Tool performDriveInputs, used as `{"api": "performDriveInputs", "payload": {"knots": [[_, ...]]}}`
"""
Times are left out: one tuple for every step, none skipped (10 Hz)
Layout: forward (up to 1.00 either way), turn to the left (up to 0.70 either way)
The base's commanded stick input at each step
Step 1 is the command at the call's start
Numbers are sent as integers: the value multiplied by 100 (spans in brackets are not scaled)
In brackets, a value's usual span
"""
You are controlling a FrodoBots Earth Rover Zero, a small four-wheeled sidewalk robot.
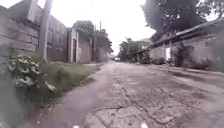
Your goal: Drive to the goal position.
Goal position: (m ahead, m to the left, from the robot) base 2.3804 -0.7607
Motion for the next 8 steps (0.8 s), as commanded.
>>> {"api": "performDriveInputs", "payload": {"knots": [[85,0],[85,0],[85,0],[85,0],[85,0],[85,0],[85,0],[85,0]]}}
